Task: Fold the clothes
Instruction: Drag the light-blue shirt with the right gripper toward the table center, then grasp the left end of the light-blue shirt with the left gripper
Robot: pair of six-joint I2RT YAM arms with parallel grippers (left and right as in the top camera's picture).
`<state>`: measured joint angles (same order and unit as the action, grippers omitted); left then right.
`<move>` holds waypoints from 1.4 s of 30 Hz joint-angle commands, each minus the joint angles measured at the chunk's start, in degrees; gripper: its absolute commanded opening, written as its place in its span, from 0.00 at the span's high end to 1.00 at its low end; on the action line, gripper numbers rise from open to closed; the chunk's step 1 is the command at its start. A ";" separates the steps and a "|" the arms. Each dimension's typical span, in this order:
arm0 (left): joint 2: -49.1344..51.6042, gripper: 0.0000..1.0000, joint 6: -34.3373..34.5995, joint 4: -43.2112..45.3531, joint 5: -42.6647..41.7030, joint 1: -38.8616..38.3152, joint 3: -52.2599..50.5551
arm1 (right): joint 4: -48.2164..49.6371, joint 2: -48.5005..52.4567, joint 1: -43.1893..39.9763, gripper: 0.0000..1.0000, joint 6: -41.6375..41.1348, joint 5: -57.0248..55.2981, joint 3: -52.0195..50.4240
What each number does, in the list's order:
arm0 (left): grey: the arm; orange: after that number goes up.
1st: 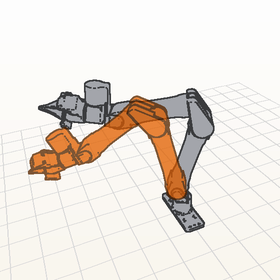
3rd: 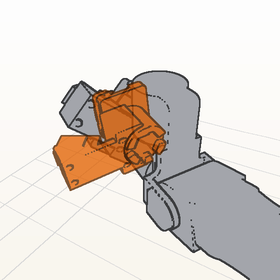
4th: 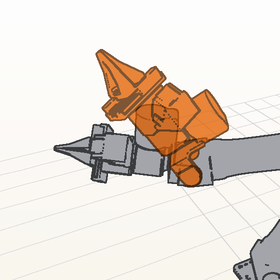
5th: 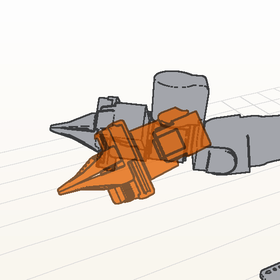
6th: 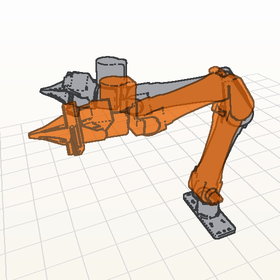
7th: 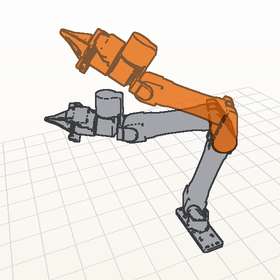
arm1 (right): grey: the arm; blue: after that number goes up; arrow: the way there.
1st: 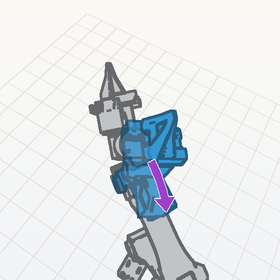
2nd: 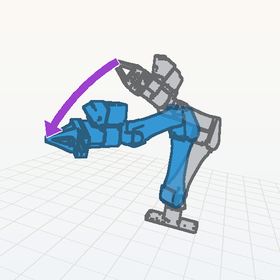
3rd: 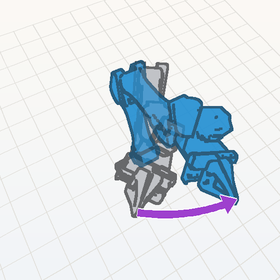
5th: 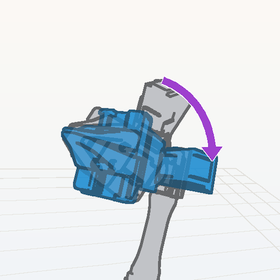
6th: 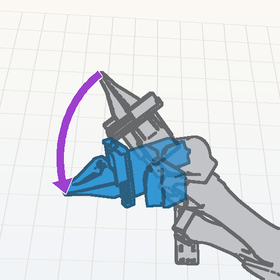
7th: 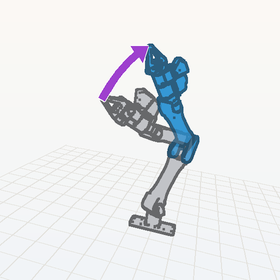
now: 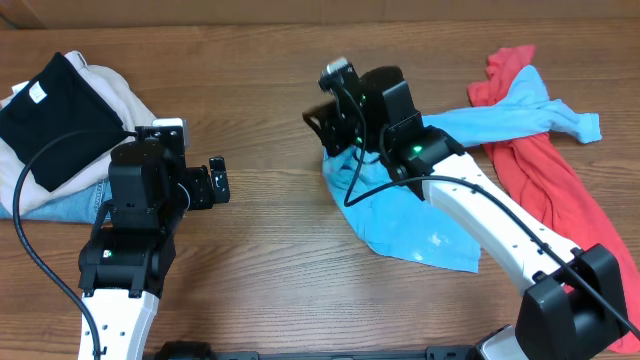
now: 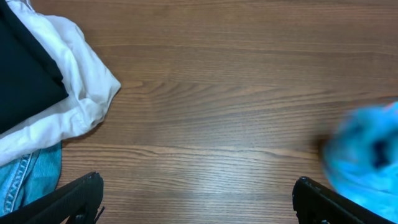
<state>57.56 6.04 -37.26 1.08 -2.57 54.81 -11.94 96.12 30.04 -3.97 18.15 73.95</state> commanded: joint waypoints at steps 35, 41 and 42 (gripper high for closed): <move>37.05 0.00 31.26 15.02 -15.93 -36.89 1.70 | -38.58 -4.59 -37.13 0.29 -9.38 -25.38 1.03; 43.54 0.13 37.99 22.58 -15.89 -41.13 1.70 | -39.01 -4.59 -37.20 0.28 -9.38 -25.40 1.03; 44.44 0.14 39.58 22.51 -15.89 -41.55 1.70 | -38.99 -4.59 -37.20 0.28 -9.38 -25.40 1.03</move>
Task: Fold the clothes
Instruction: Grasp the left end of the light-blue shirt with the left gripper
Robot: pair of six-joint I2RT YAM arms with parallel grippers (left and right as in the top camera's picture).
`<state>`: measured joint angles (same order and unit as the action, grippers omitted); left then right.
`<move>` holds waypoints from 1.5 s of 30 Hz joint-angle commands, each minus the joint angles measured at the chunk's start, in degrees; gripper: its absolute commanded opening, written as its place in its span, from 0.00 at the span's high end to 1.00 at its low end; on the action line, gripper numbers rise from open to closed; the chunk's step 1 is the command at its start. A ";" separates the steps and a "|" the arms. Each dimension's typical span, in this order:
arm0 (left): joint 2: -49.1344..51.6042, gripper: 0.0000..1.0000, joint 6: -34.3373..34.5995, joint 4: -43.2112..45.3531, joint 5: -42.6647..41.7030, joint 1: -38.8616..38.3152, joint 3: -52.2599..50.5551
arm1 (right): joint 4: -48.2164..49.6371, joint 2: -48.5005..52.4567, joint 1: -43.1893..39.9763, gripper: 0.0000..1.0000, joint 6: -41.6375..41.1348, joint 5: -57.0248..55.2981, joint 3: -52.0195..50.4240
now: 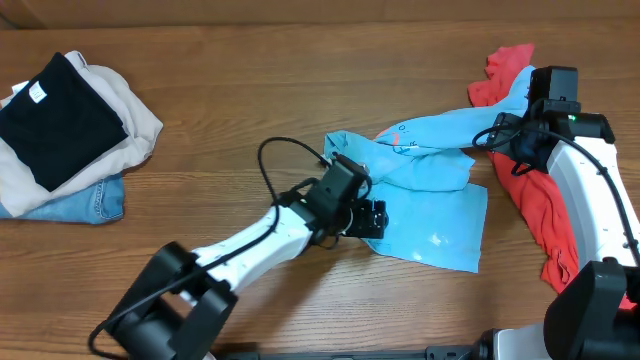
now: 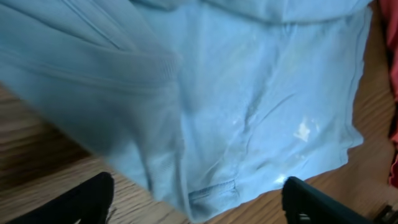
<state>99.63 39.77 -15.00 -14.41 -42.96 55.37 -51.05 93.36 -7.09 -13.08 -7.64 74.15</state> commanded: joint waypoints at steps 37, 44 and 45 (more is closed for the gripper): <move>-16.50 0.18 -9.14 -27.87 18.40 36.57 7.72 | -0.28 -0.28 -0.07 0.22 -0.02 0.39 0.81; -10.38 0.16 -9.99 -27.89 18.62 36.54 7.72 | -0.35 0.22 -0.07 0.22 -0.04 0.39 0.81; -9.55 0.17 -9.99 -28.24 18.32 36.50 7.72 | -0.35 0.22 -0.07 0.22 -0.02 0.39 0.81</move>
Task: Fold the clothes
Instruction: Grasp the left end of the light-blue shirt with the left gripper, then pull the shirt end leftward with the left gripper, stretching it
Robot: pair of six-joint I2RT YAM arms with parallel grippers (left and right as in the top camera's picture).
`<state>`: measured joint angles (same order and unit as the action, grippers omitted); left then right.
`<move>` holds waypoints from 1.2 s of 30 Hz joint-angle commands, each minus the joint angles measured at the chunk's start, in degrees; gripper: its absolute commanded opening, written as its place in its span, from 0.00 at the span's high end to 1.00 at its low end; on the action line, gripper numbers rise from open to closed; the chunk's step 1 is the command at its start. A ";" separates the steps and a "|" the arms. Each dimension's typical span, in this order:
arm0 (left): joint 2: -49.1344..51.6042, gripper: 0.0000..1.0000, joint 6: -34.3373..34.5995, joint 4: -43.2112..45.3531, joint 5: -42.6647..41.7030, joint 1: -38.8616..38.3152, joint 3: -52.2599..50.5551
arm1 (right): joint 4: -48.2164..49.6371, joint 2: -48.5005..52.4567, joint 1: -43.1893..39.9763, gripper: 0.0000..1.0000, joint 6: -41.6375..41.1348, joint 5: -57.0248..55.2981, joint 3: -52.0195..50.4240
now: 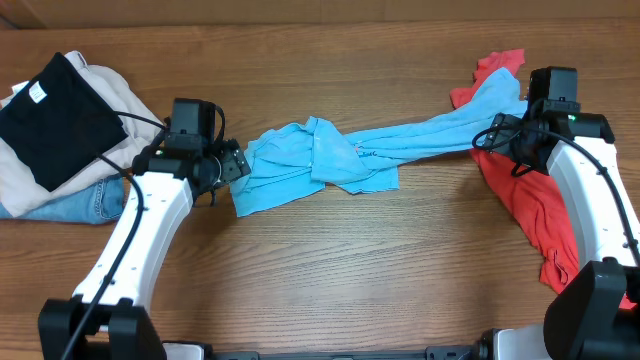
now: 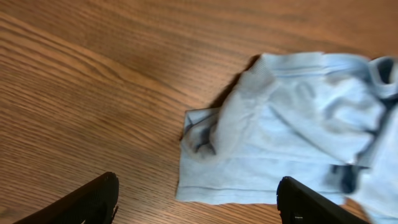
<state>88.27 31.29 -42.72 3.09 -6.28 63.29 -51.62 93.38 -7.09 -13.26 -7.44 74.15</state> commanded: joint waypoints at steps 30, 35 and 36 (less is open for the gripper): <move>20.50 0.64 0.85 -0.15 -10.21 -3.13 -0.24 | 0.37 0.20 -0.07 0.21 0.15 0.20 0.81; 20.46 0.96 0.83 -0.15 -11.23 -3.28 -0.09 | 0.31 0.20 -0.07 0.21 0.15 0.20 0.81; 20.35 0.96 0.42 -0.24 -11.80 -3.19 0.11 | 0.31 0.20 -0.07 0.20 0.15 0.20 0.81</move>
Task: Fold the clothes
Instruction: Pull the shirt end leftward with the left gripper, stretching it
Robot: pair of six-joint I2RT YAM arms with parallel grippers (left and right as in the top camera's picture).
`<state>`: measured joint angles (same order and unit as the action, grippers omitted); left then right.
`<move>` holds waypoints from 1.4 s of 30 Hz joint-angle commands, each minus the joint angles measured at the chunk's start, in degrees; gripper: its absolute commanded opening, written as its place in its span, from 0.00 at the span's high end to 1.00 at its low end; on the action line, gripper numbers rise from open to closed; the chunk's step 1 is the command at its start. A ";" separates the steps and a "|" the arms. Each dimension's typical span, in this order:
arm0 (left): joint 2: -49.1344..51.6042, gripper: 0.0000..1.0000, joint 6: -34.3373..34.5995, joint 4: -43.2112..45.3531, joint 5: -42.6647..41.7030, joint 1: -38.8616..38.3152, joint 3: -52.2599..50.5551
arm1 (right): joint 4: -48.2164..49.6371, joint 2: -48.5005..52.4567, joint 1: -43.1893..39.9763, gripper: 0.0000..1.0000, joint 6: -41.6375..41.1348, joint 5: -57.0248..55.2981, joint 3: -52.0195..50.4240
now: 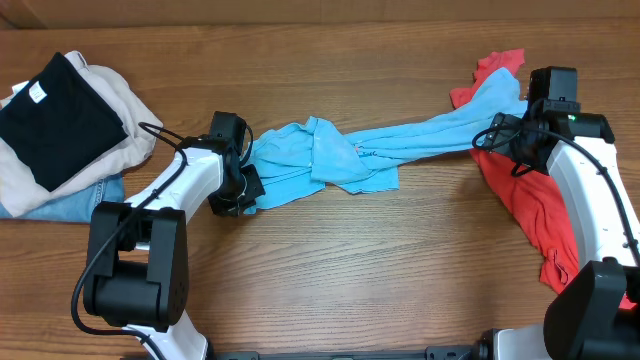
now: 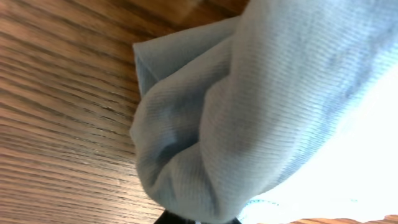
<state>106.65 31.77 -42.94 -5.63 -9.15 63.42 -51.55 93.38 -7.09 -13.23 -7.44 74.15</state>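
A light blue shirt point(image 1: 340, 155) lies pulled out in a long twisted band across the middle of the table. My left gripper point(image 1: 243, 188) is shut on its bunched lower-left corner. In the left wrist view the cloth point(image 2: 249, 112) fills the frame, and only the fingertips show under it at my left gripper point(image 2: 199, 219). My right gripper point(image 1: 497, 133) sits at the shirt's far right end, where it crosses a red garment point(image 1: 530, 190). It appears shut on the cloth there.
At the far left lies a pile of clothes: a folded black piece point(image 1: 55, 115) on a beige one point(image 1: 125, 115), with denim point(image 1: 95, 195) underneath. The red garment trails along the right side toward the front edge.
My left gripper was open just left of the shirt's left end. Now it is shut on the shirt's lower-left corner. The right arm and the shirt's layout look unchanged.
First my right arm was over the shirt at mid-table and my left stood open near the pile. Then my left reached to the shirt's lower edge and my right was at its right end. Later the shirt lay stretched leftward. Now my left grips its corner.
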 commanded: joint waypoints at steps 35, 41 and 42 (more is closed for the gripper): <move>-29.20 0.96 -2.64 -12.02 6.23 11.06 26.71 | 3.45 10.29 -0.04 0.49 7.06 9.51 -2.23; -29.20 0.96 -3.06 -12.39 6.25 11.04 26.71 | 7.67 12.35 -0.04 0.43 7.72 11.56 -2.23; -29.20 0.96 -3.06 -12.57 6.25 11.04 26.71 | 8.07 12.72 -0.04 0.43 7.74 11.15 -2.23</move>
<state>77.60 28.36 -55.75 -0.78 1.54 89.52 -44.49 105.38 -7.09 -6.26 1.93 71.99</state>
